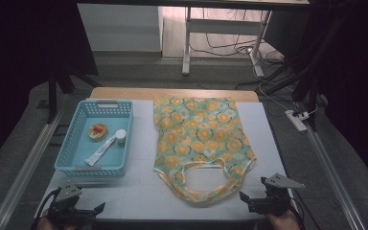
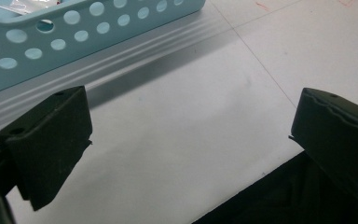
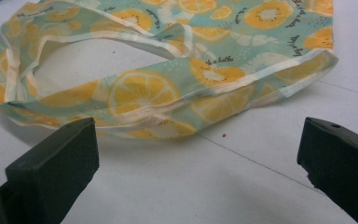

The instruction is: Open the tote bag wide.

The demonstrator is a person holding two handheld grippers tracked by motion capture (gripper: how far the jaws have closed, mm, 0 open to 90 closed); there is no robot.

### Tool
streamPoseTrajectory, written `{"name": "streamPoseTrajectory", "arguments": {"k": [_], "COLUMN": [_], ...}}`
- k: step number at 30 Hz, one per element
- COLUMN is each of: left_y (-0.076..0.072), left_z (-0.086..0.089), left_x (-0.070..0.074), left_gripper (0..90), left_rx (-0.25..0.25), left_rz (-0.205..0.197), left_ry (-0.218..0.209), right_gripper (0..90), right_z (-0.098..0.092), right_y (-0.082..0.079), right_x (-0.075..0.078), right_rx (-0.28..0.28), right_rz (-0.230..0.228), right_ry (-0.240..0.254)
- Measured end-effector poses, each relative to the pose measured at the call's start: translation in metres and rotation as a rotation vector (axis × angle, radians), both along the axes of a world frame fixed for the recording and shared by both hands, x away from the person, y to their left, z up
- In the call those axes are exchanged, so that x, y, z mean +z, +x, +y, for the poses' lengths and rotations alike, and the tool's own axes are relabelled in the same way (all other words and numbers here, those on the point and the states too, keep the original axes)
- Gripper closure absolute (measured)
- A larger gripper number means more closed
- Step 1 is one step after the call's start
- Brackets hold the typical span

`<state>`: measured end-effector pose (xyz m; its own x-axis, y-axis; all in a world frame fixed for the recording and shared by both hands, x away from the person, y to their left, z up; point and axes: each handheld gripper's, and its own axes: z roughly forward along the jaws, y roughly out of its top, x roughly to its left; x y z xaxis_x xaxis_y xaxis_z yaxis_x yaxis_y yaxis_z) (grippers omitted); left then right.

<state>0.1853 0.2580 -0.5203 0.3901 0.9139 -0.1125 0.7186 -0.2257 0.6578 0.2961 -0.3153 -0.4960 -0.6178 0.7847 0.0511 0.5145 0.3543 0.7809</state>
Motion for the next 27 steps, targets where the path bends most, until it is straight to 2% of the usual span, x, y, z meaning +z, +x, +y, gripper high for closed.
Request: {"name": "streamPoseTrajectory", "arguments": {"k": [4, 15, 17, 24, 27], "left_y": [0.000, 0.000, 0.000, 0.000, 0.000], "left_z": [0.000, 0.001, 0.002, 0.002, 0.002], "left_x": [0.000, 0.000, 0.000, 0.000, 0.000], "left_gripper": [0.0, 0.0, 0.0, 0.0, 0.0], "left_rx": [-0.003, -0.003, -0.001, 0.001, 0.002], "left_rz": [0.001, 0.004, 0.005, 0.005, 0.004], "left_ry": [-0.003, -0.015, -0.019, -0.019, -0.021], "right_gripper": [0.0, 0.0, 0.0, 0.0, 0.0], "right_z": [0.001, 0.000, 0.002, 0.015, 0.021], "right_y": [0.000, -0.001, -0.001, -0.003, -0.003], "right_x": [0.000, 0.002, 0.002, 0.009, 0.012], "right_rx": [0.007, 0.012, 0.036, 0.121, 0.135], "right_rz": [-0.002, -0.001, 0.006, -0.021, -0.019], "right_ry": [-0.010, 0.008, 0.006, -0.024, -0.027]}}
